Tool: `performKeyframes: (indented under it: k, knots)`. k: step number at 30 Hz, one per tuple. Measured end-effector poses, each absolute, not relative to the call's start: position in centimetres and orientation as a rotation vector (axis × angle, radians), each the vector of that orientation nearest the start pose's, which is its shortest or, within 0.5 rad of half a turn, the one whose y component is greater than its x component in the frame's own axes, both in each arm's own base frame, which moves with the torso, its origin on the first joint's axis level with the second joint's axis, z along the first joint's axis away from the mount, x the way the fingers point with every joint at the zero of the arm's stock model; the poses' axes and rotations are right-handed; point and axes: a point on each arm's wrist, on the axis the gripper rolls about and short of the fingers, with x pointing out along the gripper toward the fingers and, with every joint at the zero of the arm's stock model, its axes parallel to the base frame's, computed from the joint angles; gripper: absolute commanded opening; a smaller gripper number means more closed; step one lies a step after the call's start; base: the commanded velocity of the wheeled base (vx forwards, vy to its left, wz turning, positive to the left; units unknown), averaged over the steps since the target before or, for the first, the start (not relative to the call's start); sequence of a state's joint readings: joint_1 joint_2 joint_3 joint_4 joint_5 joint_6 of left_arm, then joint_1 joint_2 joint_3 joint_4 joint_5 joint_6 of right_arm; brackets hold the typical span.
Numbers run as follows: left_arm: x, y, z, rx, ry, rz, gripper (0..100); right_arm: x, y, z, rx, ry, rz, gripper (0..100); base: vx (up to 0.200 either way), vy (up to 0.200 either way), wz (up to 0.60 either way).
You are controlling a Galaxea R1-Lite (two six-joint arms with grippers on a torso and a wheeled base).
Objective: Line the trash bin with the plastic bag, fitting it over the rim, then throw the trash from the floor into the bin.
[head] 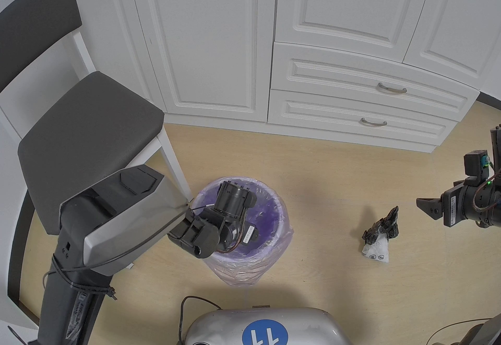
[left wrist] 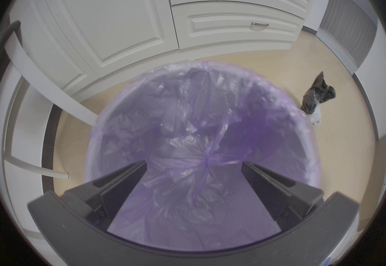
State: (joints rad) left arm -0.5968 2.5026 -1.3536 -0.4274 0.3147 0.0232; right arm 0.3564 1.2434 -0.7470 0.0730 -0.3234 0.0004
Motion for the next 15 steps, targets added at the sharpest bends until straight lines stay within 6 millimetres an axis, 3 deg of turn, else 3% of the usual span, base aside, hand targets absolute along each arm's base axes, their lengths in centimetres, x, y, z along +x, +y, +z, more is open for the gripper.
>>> performKeyframes:
  k: [15]
  knots:
    - [44.1,-27.0,-3.4,0.303,0.469,-0.068,100,17.7,5.2,20.3,-0.211,0.494,0.015,100,0.000,0.000,0.00]
